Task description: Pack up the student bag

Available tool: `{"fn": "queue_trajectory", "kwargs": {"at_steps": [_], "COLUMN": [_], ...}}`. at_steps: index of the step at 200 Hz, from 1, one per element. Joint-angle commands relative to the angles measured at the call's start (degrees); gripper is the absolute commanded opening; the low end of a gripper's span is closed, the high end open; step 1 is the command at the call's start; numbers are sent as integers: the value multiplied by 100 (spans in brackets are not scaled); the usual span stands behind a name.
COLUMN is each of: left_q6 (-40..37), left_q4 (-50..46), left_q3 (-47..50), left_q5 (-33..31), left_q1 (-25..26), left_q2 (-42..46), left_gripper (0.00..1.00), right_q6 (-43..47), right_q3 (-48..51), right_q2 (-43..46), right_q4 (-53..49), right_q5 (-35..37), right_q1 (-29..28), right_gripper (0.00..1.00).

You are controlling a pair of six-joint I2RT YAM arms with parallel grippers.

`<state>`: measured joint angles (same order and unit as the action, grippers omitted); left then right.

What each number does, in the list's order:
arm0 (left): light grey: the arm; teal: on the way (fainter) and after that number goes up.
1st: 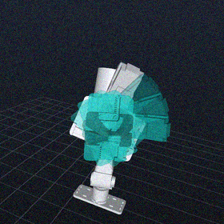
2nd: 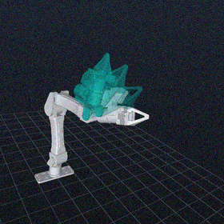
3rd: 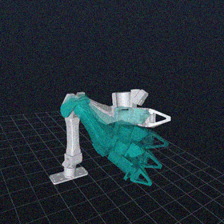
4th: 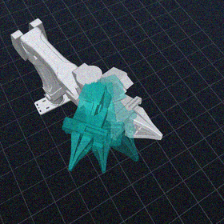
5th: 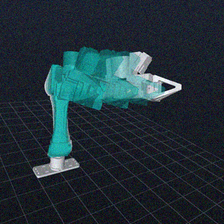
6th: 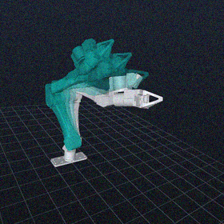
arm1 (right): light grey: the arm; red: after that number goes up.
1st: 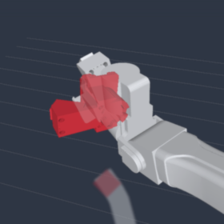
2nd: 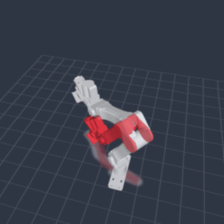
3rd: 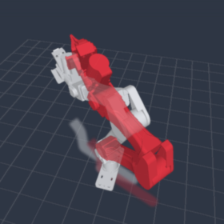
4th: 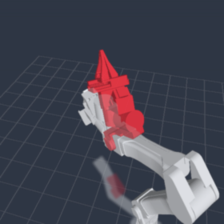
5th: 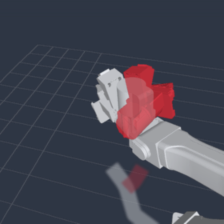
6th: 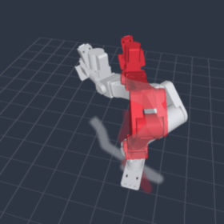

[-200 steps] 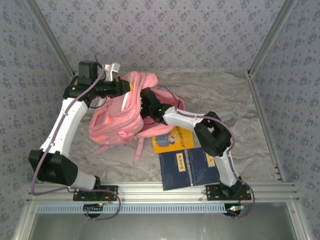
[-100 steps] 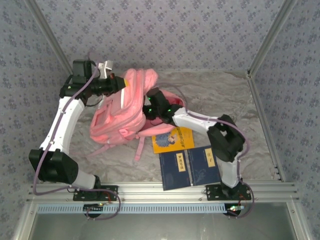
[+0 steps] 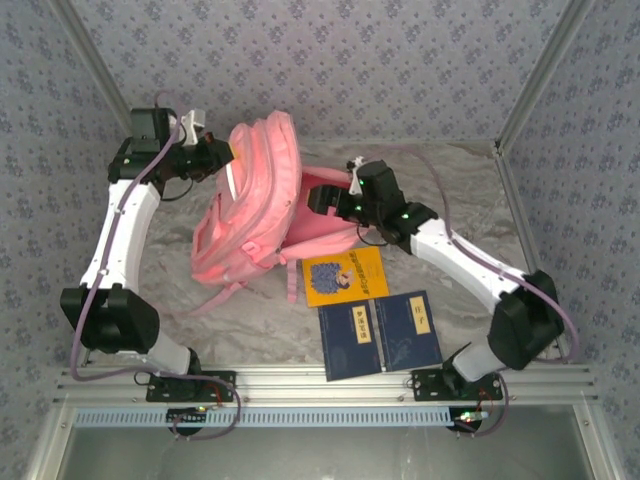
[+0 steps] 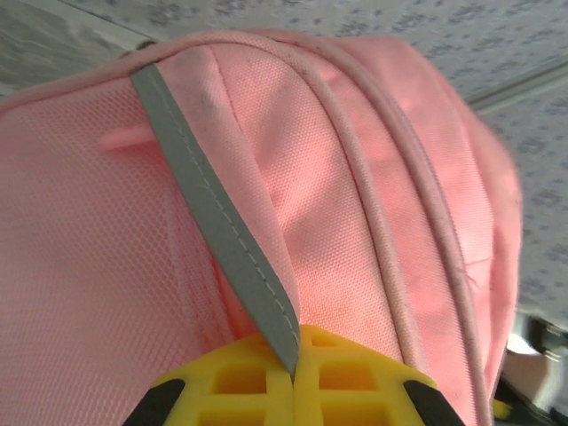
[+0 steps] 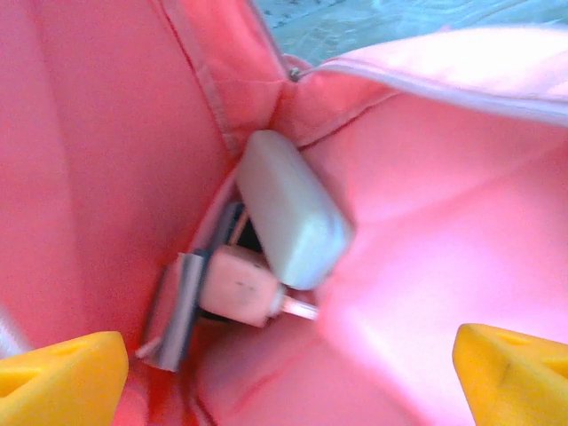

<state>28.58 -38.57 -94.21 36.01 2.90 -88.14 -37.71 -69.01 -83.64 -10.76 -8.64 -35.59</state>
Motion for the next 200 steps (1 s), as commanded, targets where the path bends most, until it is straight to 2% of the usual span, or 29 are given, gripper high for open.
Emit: {"fn": "queue_trajectory", "kwargs": {"at_steps": [1,31,63,98,115,138,150,174,200], "left_q6": [-698,-1041,-1021,-928,-910,-675,-537,-250,-61], "left_q4": [-363,-744,-1012,-688,-822,-749,-629,-213,89], "left_q3": [-437,-822,-1334,-1327,-1407,-1199,-995,-356,187], "left_q5": [-1347,-2106,-2524,-2827,-2824,-2577,-2492,-2308,-2050], "left_q1": [245,750,739,743,709,677,701,729,778], "left_q2": [-200,-651,-1143,-1355,-1516,-1517,-1388,-926,-457], "left_gripper": [0,0,0,0,11,33,41,48,50], "right_q6": [551,657,856,1165,1414,1447,1443,1368,1302], "right_q3": [359,707,1068,1019,967,1068,1152,1272,1353], "right_q2": [561,935,1295,1291,1165,769,466,-243,-1158], "right_q4": [-1229,-2021,-2341,-2913,-3241,-3513,-3456,-3103,-2827], "right_q5": [589,650,949,956,675,389,189,-78,-104], "right_q1": [39,70,71,-132,-569,-1122,-1458,-1952,-1999], "right_gripper": [94,93,95,97,95,91,88,78,68]}}
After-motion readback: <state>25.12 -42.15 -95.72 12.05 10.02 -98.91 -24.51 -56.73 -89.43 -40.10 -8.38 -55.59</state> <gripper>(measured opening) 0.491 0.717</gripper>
